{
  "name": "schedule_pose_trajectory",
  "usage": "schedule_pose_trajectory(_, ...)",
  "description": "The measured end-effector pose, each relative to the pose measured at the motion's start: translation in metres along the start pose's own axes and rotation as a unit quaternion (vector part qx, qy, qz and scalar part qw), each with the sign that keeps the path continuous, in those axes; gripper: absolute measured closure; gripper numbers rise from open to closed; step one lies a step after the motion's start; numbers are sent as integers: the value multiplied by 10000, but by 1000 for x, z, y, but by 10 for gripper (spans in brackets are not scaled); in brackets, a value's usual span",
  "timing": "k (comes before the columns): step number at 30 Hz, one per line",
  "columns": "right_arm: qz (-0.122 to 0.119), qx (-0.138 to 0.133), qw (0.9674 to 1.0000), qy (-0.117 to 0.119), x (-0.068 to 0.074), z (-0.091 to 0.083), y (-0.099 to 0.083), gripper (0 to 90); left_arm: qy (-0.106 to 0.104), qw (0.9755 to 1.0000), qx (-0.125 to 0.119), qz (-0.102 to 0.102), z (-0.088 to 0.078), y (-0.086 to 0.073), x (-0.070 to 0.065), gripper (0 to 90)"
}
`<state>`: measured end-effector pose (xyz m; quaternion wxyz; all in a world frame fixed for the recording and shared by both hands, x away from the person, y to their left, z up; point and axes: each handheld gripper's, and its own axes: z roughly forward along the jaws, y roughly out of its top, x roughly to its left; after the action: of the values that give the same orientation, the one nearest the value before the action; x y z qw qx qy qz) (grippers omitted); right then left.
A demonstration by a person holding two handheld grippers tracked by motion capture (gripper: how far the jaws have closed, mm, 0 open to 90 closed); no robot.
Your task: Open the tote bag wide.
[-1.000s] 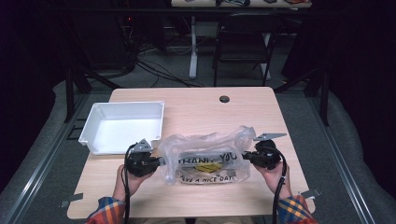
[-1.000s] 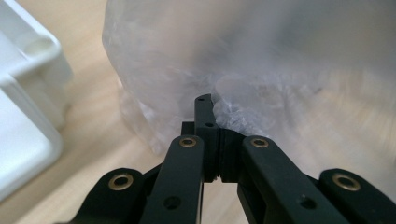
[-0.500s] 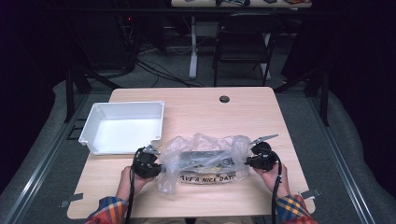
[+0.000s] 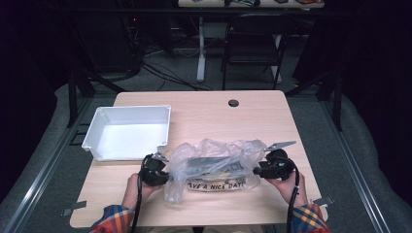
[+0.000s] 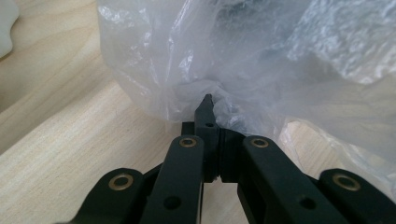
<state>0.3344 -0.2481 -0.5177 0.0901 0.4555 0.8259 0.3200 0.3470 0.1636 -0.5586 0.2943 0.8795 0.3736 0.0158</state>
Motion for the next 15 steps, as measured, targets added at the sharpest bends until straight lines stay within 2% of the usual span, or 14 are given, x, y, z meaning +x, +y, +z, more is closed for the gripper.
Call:
schedule_pose_trajectory(3, -195, -275, 9994, 12, 12, -15, 2, 402, -13, 10000, -34, -27, 0, 0, -1, 892)
schedule_pose_trajectory(4, -358, -433, 9984, 5, 22, -19, 5, 353, -16, 10000, -43, -37, -1, 1, -2, 892)
schedule_pose_trajectory(5, -358, -433, 9984, 5, 22, -19, 5, 353, -26, 10000, -52, -52, -1, 1, -2, 892)
schedule_pose_trajectory(7, -507, -474, 9976, 10, 30, -18, 9, 302, -36, 10000, -48, -42, -1, 1, 0, 891)
schedule_pose_trajectory(8, -567, -523, 9970, 4, 33, -16, 11, 327, -47, 9999, -72, -75, -1, 1, -1, 891)
schedule_pose_trajectory(9, -668, -552, 9962, -21, 36, -12, 15, 485, -54, 10000, -55, -53, -1, 1, 0, 891)
schedule_pose_trajectory(10, -668, -552, 9962, -21, 36, -12, 15, 485, -56, 10000, -60, -56, -1, 2, 0, 891)
schedule_pose_trajectory(11, -676, -606, 9959, -26, 36, -9, 16, 605, -67, 9999, -63, -59, -1, 2, 0, 891)
schedule_pose_trajectory(12, -595, -546, 9967, 48, 33, -3, 17, 767, -80, 9999, -67, -62, -1, 2, 0, 891)
schedule_pose_trajectory(13, -555, -520, 9971, 104, 30, 0, 17, 834, -98, 9999, -72, -74, -1, 2, 0, 891)
schedule_pose_trajectory(14, -555, -520, 9971, 104, 30, 0, 17, 834, -121, 9998, -80, -121, -1, 1, 0, 891)
schedule_pose_trajectory(15, -390, -424, 9983, 107, 24, 6, 14, 900, -137, 9998, -85, -138, -1, 1, 1, 891)
